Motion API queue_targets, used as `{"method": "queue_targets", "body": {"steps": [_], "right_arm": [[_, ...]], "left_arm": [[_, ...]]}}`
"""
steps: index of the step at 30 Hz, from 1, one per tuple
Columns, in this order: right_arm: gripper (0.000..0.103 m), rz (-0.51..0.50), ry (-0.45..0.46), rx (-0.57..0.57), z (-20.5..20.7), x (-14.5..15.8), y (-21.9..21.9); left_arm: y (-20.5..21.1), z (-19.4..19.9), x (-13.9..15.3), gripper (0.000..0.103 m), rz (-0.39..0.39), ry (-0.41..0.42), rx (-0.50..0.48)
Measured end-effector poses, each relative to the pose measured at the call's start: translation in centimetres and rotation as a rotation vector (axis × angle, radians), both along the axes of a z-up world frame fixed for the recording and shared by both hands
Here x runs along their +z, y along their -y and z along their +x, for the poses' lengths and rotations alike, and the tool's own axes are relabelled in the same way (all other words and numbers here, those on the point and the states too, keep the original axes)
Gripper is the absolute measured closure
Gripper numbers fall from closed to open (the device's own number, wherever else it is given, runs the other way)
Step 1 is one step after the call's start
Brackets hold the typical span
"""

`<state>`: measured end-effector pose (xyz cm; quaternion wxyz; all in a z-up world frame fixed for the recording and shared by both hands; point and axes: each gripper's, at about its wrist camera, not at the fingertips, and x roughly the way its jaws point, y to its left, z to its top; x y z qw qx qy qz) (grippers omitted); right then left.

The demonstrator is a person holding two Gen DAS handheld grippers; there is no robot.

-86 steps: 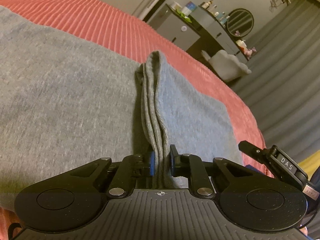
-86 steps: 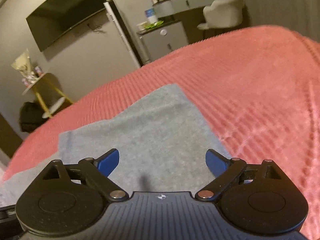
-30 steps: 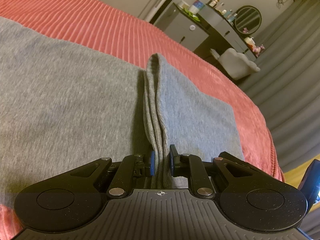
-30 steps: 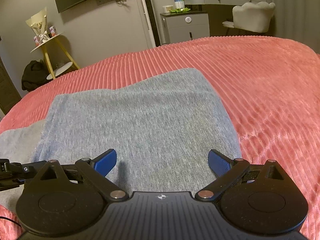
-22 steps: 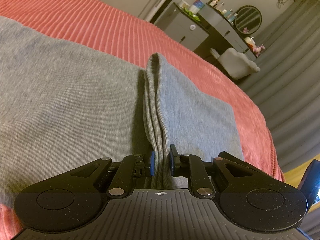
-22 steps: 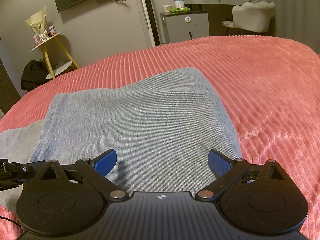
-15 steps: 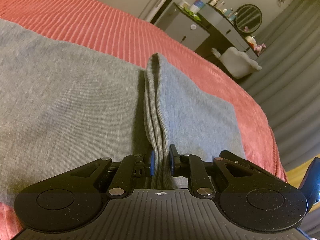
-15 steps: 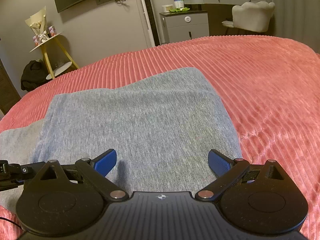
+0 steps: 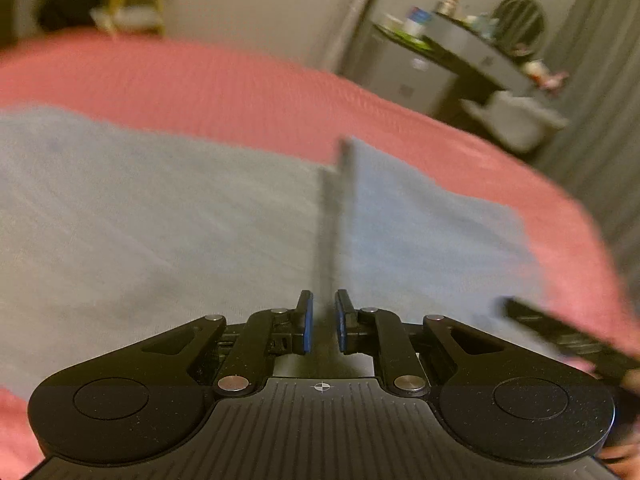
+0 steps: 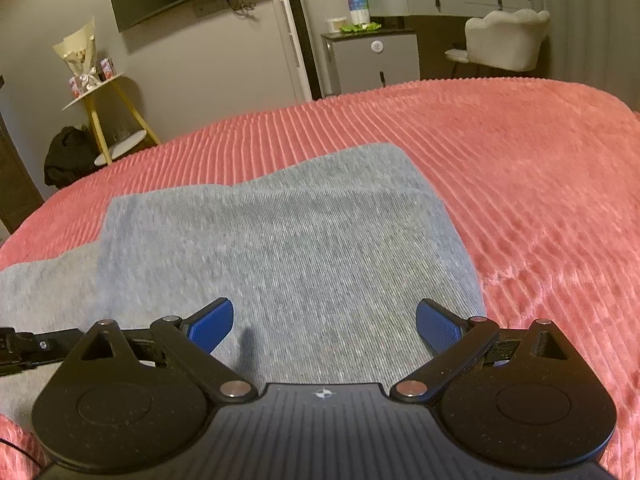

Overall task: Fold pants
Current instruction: 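Release the crease with the left gripper and lift it away, then grasp the elastic cuff end of the grey pants with the left gripper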

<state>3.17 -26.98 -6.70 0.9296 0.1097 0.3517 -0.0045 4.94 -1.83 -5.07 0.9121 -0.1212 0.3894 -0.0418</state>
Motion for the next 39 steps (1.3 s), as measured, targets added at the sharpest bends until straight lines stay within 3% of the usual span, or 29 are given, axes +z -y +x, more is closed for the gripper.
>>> {"method": "queue_targets", "body": {"steps": [1,3,5,7,10,14,19,22,26,28,31,33,35,37,39], "right_arm": [[0.005,0.002,0.011,-0.003,-0.1,0.1,0.1],[0.007,0.011,0.043,-0.005,0.0,0.3,0.2],[0.018,0.002,0.043,0.018,0.9,0.2,0.1],[0.046,-0.056,0.023,0.035,2.2,-0.2,-0.5],[0.052,-0.141,-0.002,0.064,5.0,-0.8,-1.3],[0.051,-0.188,0.002,0.039,9.1,0.1,-2.1],[0.043,-0.125,-0.027,0.064,11.6,0.3,-3.9],[0.037,-0.113,-0.012,0.185,9.3,0.0,-6.3],[0.019,-0.086,-0.009,0.267,4.4,-0.3,-6.8],[0.016,-0.103,-0.021,0.279,2.1,-0.7,-6.5],[0.009,-0.131,-0.053,0.271,0.7,-0.2,-5.8],[0.006,-0.066,-0.072,0.232,0.8,0.1,-5.2],[0.006,0.001,-0.077,0.184,0.8,-0.3,-4.3],[0.004,0.042,-0.072,0.153,0.8,-0.6,-3.6],[0.004,0.062,-0.067,0.145,1.0,-0.6,-3.6]], "left_arm": [[0.1,-0.1,0.1,0.087,0.079,0.014,0.029],[-0.1,0.0,-0.1,0.084,0.125,0.006,0.061],[-0.7,0.3,-0.4,0.082,0.062,-0.032,0.068],[-1.3,0.6,-0.9,0.08,-0.013,-0.061,0.059],[-1.6,0.9,-1.1,0.069,-0.012,-0.051,0.061],[-2.0,0.9,-1.4,0.059,0.008,-0.031,0.085],[-3.1,1.3,-1.5,0.048,-0.041,-0.036,0.116],[-4.5,1.4,-0.9,0.048,-0.066,-0.02,0.155],[-7.4,0.6,0.6,0.045,-0.063,0.029,0.239],[-9.6,-0.6,1.5,0.032,-0.026,0.059,0.312],[-13.7,-2.7,2.5,0.025,0.047,0.102,0.427],[-16.8,-4.2,2.6,0.024,0.047,0.12,0.509],[-20.1,-6.0,2.0,0.024,-0.047,0.125,0.661],[-23.0,-7.9,0.5,0.024,-0.233,0.149,0.796],[-24.5,-8.2,-0.6,0.026,-0.32,0.12,0.83]]}}
